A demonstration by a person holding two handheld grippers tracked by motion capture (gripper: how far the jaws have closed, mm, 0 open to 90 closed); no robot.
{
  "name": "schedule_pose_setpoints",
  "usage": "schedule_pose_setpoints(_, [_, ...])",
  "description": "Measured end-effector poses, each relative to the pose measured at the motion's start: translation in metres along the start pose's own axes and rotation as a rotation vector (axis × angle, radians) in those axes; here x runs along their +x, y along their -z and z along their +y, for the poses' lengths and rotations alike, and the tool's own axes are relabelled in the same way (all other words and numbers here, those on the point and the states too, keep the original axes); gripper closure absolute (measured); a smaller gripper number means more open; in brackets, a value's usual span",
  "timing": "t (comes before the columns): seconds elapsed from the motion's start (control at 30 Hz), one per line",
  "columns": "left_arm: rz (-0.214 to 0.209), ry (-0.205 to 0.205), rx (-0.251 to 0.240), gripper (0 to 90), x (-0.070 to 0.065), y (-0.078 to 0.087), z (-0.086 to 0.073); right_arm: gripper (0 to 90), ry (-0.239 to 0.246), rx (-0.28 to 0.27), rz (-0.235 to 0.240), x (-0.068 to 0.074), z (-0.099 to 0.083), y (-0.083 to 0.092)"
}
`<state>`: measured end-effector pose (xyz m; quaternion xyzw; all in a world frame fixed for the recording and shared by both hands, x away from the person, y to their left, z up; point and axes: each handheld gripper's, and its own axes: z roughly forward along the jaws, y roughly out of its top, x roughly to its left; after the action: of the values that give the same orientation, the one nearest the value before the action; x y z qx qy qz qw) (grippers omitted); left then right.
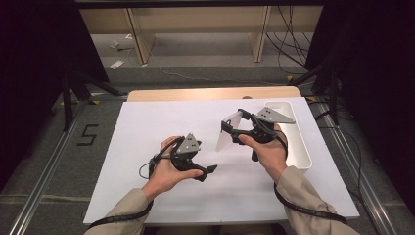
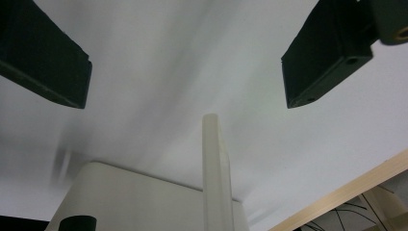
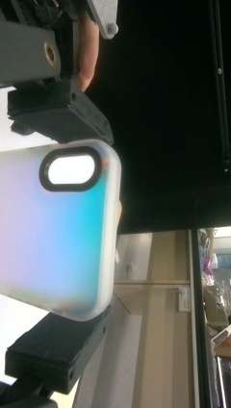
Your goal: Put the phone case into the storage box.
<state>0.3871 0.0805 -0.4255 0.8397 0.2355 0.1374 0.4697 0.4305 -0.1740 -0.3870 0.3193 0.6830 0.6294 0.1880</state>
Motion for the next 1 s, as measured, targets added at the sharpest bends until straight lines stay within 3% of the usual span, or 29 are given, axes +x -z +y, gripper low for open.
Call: schedule_pose_setpoints(1.0, [0.052, 0.009, -0.003, 0.0, 0.022, 0.034, -0.024, 18.3, -0.007, -0.026, -0.048, -0.013, 0.009, 0.012])
